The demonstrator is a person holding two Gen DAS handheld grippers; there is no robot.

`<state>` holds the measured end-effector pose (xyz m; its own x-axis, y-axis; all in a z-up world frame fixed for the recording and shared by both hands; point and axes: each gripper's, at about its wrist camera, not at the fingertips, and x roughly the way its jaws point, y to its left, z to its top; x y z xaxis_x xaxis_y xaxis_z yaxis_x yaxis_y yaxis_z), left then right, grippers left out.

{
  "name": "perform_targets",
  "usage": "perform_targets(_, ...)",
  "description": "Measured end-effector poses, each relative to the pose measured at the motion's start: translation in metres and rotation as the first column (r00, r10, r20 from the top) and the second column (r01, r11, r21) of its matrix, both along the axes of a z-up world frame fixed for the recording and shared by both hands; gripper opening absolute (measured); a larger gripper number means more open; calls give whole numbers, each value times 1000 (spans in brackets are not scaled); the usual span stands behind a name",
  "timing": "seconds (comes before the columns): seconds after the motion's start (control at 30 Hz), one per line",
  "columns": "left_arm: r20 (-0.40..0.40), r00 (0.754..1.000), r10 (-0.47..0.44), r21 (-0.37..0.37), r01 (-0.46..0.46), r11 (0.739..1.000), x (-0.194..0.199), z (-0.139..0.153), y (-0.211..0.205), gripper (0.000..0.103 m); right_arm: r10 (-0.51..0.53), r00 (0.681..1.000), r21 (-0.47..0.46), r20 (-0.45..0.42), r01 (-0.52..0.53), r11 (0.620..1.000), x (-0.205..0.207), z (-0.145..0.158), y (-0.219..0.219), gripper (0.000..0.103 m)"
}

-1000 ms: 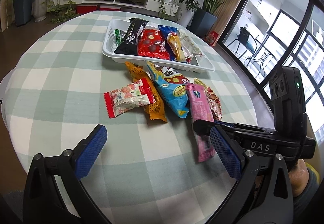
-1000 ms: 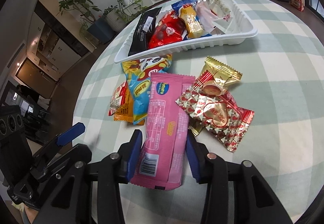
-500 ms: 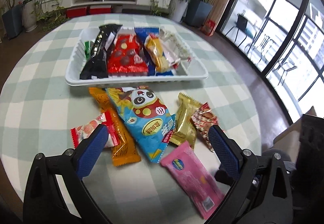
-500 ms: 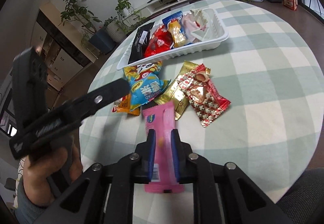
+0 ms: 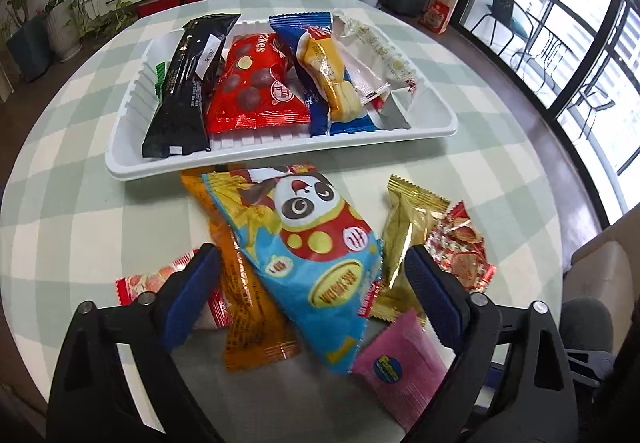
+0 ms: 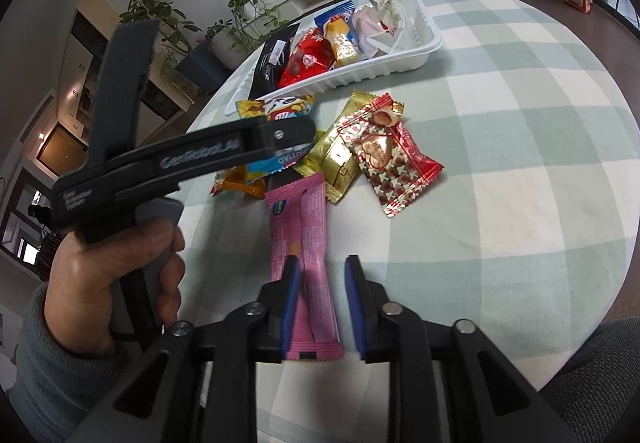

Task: Organize snacks
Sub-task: 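Grasp blue panda bag with left gripper while right grasps pink bar packet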

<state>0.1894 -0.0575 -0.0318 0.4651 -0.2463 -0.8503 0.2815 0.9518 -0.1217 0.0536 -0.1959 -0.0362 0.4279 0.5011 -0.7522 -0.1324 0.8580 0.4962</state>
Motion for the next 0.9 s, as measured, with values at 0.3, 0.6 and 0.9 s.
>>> perform_targets(0.3,17,999,-41,-12,41,999,6,-2,4,52,5,1000,-12,-4,-5,1000,0,-1,2,43)
perform_targets(0.6,40,996,-75,-70,77,995,-1,2,11,43,-27,999,-18,-19,26,999,-3,-1,2,70)
perform_targets(0.9,-11,993,-120,-92,119,989,-3,0,20,39,-10,1000,-66,-4,10,998,-4,-2,13,74)
